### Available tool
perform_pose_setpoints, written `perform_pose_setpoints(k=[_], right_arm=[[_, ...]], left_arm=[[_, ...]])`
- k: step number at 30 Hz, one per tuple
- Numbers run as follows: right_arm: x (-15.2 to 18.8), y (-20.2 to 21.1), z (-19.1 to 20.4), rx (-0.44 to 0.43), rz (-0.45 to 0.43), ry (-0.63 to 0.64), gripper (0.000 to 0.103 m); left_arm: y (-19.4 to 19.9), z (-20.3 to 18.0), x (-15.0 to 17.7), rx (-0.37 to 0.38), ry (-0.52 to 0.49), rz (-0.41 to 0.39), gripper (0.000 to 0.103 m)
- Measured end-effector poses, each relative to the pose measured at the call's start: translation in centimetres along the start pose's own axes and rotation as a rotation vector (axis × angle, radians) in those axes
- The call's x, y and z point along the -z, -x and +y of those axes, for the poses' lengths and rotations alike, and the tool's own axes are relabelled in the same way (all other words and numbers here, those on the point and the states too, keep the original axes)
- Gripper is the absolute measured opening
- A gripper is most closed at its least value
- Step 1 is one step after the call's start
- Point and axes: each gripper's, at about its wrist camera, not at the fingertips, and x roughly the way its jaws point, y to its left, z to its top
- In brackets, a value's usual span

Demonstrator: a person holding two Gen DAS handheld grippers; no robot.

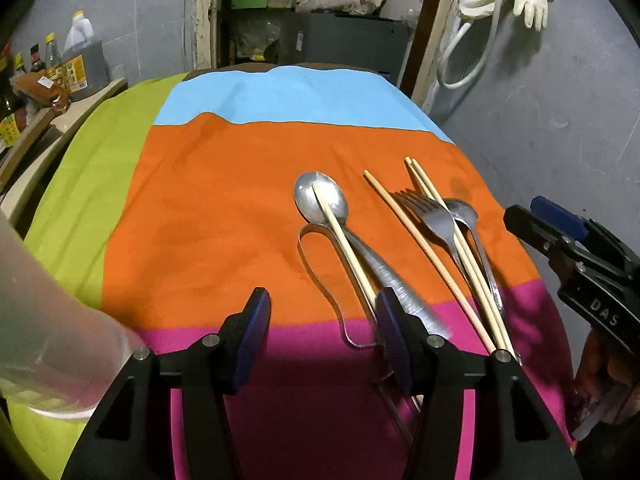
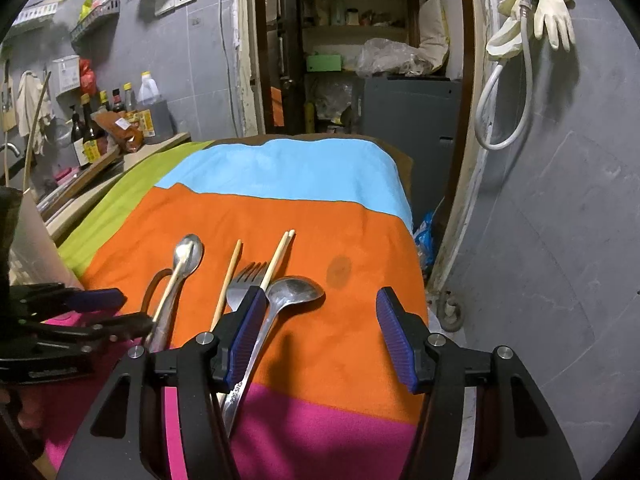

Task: Organize utensils
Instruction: 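Move the left tool over the utensils and close on the metal tongs, then close the right tool on a metal spoon while the left tool holds the tongs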

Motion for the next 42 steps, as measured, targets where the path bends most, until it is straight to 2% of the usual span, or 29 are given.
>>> perform_pose_setpoints(k=[7, 8, 12, 24, 27, 31, 35, 39, 42], right_arm=[[0.0, -0.4, 0.0, -0.005, 0.017, -0.007, 0.056], [0.0, -0.4, 0.0, -0.006, 0.017, -0.009, 0.056], [-0.1, -0.5, -0.1, -0.006, 0.017, -0.011, 0.056], [0.0, -0.9, 0.3, -0.009, 0.047, -0.003, 0.056], [0.1, -1.6, 0.6, -0.004, 0.079, 0.013, 0.055], [0.1, -2.8, 1.1, -0.015, 0.137, 0.040, 0.050], [-0.5, -3.7, 1.3, -0.015, 0.159, 0.058, 0.049], [-0.9, -5.5, 0.8, -0.067, 0.236, 0.006, 0.046], [-1.1, -6.1, 0.5, -0.066, 0.257, -0.010, 0.045]], left_arm=[[-0.7, -0.1, -0.3, 0.017, -0.002, 0.020, 0.050], [-0.8, -0.2, -0.3, 0.014, -0.007, 0.020, 0.048], [-0.6, -0.2, -0.3, 0.034, -0.008, 0.031, 0.033], [1.1, 0.7, 1.0, 0.062, 0.023, 0.046, 0.021], [1.5, 0.8, 1.4, 0.062, 0.028, 0.049, 0.020], [1.3, 0.7, 1.1, 0.057, 0.026, 0.061, 0.020], [0.8, 0.3, 0.3, 0.027, 0.006, 0.092, 0.021], [0.1, 0.2, -0.4, 0.007, -0.011, 0.132, 0.021], [-0.6, 0.2, -1.0, 0.000, -0.017, 0.159, 0.022]])
